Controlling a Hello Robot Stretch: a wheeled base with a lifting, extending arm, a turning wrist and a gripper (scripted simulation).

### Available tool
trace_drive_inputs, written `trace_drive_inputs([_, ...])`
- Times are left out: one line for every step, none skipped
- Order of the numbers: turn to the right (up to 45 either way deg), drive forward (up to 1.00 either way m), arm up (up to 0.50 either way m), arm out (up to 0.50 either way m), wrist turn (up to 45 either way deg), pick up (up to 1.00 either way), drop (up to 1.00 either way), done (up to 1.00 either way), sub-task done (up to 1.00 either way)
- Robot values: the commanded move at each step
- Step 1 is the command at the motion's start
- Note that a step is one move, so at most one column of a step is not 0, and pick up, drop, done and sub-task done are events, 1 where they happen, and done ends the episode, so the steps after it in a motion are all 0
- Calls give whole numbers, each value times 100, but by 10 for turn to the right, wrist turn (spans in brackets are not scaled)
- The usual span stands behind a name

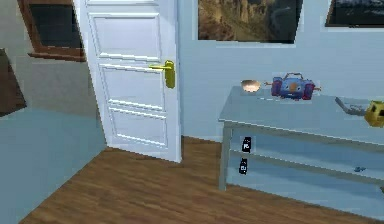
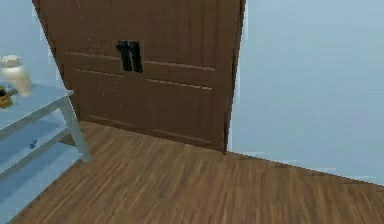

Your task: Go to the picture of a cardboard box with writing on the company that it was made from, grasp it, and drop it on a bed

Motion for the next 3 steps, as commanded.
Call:
trace_drive_inputs([0, 40, 0, 0, 0, 0, 0, 0, 0])
trace_drive_inputs([450, 0, 0, 0, 0, 0, 0, 0, 0])
trace_drive_inputs([120, 0, 0, 0, 0, 0, 0, 0, 0])
